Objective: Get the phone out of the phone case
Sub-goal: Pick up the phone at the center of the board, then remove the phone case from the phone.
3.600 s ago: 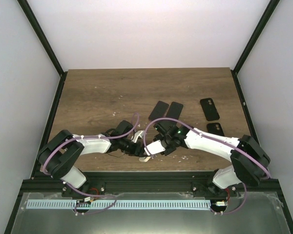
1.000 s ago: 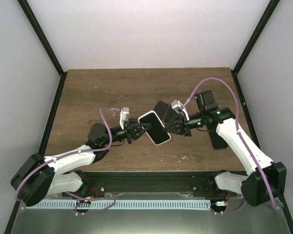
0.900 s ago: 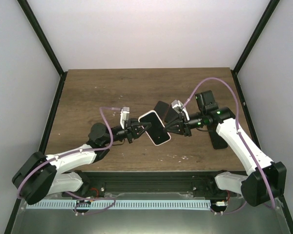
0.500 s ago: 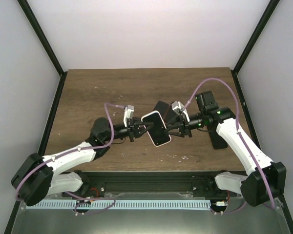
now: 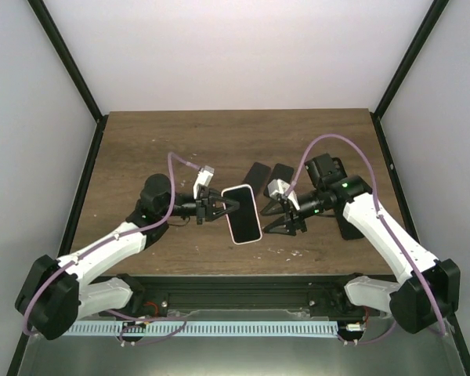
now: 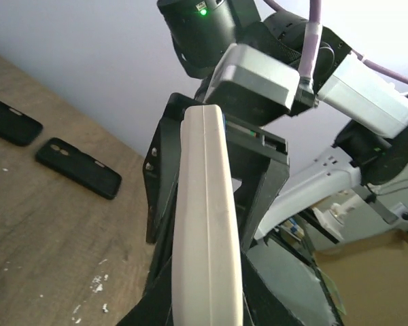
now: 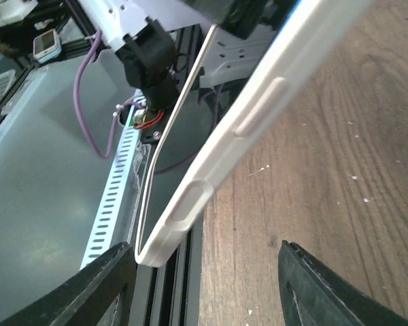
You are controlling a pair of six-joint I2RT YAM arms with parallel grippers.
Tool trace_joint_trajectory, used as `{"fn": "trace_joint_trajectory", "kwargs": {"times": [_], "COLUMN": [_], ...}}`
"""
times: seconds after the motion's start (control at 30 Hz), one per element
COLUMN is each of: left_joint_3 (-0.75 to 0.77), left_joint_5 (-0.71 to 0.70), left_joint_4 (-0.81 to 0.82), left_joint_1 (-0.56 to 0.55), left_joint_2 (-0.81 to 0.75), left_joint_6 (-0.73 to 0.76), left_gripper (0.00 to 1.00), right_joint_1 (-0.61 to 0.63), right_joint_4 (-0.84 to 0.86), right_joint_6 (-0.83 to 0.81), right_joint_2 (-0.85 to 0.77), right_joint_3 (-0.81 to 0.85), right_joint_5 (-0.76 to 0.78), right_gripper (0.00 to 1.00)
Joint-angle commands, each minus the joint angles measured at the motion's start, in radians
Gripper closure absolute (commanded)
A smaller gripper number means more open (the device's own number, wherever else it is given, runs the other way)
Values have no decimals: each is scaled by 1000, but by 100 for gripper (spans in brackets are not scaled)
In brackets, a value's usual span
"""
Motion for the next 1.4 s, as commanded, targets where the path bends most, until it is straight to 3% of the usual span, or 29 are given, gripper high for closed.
{"fn": "trace_joint_trajectory", "kwargs": {"times": [0.0,0.27,0.67,1.17,1.37], "left_joint_3": [55,56,74,83,107], "left_joint_5": [125,137,142,179,227], "left_joint_4": [62,73,48,93,110], "left_joint_1": [1,2,15,20,19], "left_joint_2": [11,19,22,69,106], "left_joint_6": [-45,-55,-46,-102,-160], "left_gripper": [100,100,100,100,100], "right_joint_1": [80,188,224,262,301], "right_joint_4": [3,-6,-27,42,67], "right_joint_6": [-30,-22,-42,-63,-133], "right_joint_2": [-31,-46,-56,-69,-74], "right_joint_3": [1,-1,-5,-18,-20], "right_joint_5": [77,111,141,206,272], "right_gripper": [42,43,43,68,70]}}
